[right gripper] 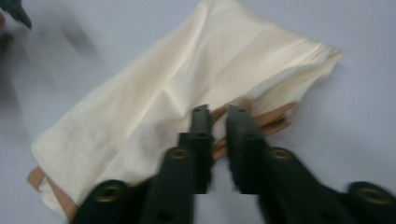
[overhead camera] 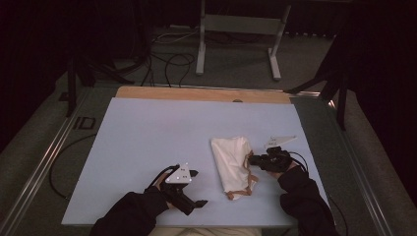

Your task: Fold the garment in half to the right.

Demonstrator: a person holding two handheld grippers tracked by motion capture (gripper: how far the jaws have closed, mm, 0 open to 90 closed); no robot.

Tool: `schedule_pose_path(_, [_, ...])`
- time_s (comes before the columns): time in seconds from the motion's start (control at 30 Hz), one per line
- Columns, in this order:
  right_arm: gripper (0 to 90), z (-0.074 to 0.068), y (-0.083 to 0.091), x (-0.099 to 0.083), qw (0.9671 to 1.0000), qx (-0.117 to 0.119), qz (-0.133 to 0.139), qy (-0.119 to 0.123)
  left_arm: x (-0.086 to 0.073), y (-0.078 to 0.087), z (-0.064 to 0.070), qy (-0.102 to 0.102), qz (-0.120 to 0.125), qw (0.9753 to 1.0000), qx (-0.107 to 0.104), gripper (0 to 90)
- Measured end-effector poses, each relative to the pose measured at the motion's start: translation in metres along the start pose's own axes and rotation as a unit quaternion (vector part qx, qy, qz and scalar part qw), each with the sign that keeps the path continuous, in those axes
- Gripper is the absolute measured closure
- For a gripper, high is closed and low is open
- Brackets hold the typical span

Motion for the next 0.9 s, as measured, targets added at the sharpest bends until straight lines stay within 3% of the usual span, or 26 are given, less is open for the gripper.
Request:
schedule_pose_path(0.1, [61.1,0.004,0.005,0.009,0.9998,-0.005,0.017,-0.007,0.0,-0.001,0.0,0.002,-0.001,1.0,-0.001,0.2])
schedule_pose_path(0.17, [57.7,0.004,0.005,0.012,0.9996,-0.007,0.023,-0.012,0.0,-0.001,0.0,0.002,-0.001,1.0,-0.002,0.2])
schedule_pose_path(0.2, [47.6,0.005,0.002,0.019,0.9993,-0.003,0.028,-0.024,0.0,-0.001,0.001,0.001,-0.001,1.0,-0.001,0.3])
schedule_pose_path(0.3, [44.9,0.006,-0.009,0.018,0.9994,-0.012,0.014,-0.029,0.0,-0.001,0.001,0.001,0.0,1.0,-0.001,0.3])
schedule_pose_path(0.37, [47.0,0.009,-0.014,0.015,0.9992,-0.014,0.006,-0.038,0.0,0.0,0.0,0.001,0.0,1.0,-0.001,0.3])
schedule_pose_path(0.43, [54.8,0.012,-0.019,0.011,0.9988,-0.016,0.0,-0.046,0.0,0.0,0.001,0.002,0.001,1.0,-0.002,0.2])
schedule_pose_path(0.57, [85.9,0.02,-0.02,0.005,0.9983,-0.032,-0.012,-0.047,0.0,0.0,0.0,0.001,0.006,1.0,-0.001,0.2])
schedule_pose_path(0.9, [87.3,0.041,-0.015,-0.008,0.9964,-0.045,-0.021,-0.069,0.0,0.001,-0.001,0.002,0.012,0.9999,0.002,0.3])
Point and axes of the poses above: each handheld gripper's, and its own axes: y roughly backward along the jaws, x roughly out of its top, z roughly to its right, the point moved 8 cm from there along -y, roughly forward along the jaws, and after that the axes turned 1 degree about -z, right-handed, at the moved point
